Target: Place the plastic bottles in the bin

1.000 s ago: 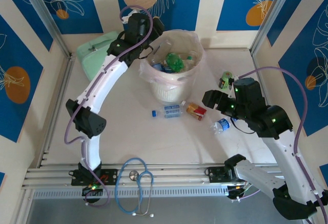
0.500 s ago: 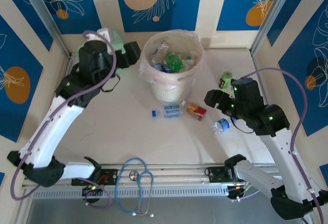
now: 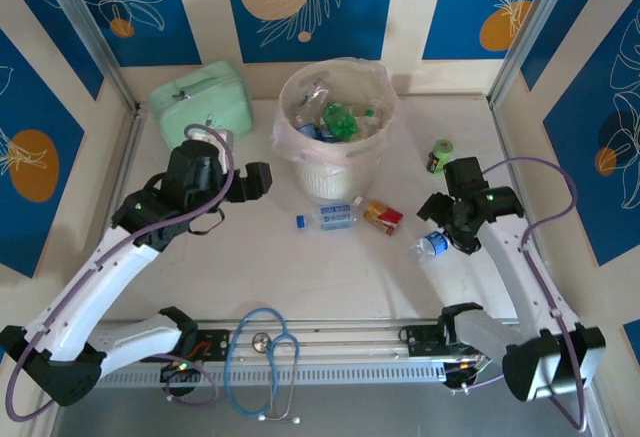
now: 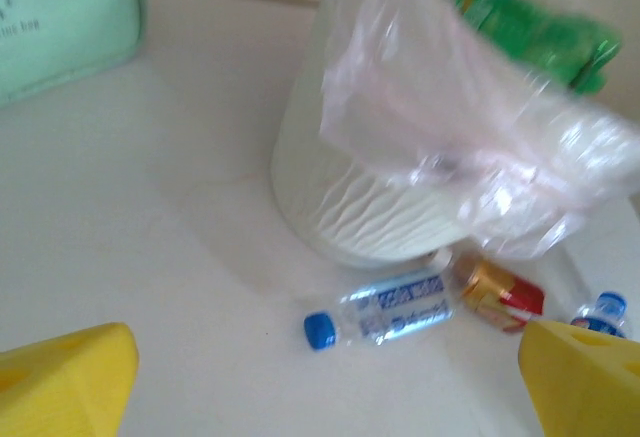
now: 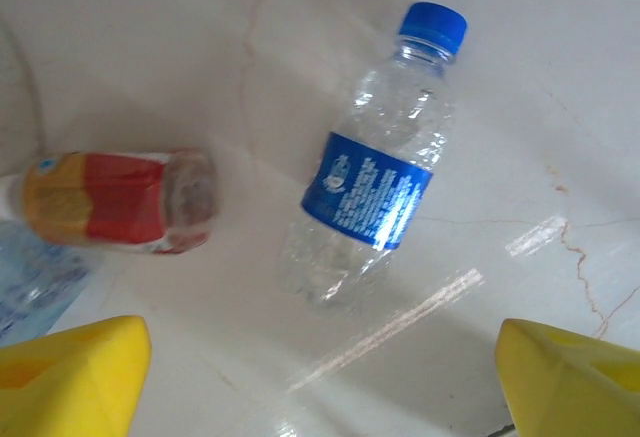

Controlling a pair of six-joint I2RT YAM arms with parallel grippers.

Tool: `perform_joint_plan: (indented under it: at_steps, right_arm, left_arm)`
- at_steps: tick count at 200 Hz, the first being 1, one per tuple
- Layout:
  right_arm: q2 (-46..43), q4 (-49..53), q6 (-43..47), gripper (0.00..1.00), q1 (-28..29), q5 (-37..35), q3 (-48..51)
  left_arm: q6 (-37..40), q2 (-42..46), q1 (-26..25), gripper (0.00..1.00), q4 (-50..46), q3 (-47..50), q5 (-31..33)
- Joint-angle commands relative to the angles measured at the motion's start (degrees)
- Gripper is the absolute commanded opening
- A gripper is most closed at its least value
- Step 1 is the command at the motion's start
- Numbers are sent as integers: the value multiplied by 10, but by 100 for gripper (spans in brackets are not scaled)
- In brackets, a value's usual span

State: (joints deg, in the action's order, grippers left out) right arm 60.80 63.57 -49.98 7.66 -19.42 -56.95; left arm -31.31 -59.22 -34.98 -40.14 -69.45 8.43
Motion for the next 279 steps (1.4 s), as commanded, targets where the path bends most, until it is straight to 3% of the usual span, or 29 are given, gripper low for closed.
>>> perform_joint_plan:
  at_steps: [1, 57, 95, 138, 184, 279]
  right_arm:
    - [30, -38, -3, 90, -24, 25, 25]
    - [119, -122, 10, 89, -81, 66, 69]
    - [161, -170, 22, 86, -112, 95, 93]
    - [198, -198, 32, 84, -126, 113, 103]
    - [243, -234, 33, 77, -129, 132, 114]
    - [202, -224, 42, 56, -116, 126, 125]
  left_arm:
    - [-10, 21, -8, 93, 3, 26, -27]
    - [-41, 13, -50, 89, 50, 67, -27]
    - [-73, 11, -53, 89, 70, 92, -29]
    - [-72, 20, -52, 90, 62, 94, -6]
    - [-71, 11, -52, 91, 61, 96, -26]
    - [-60, 4, -52, 90, 50, 99, -24]
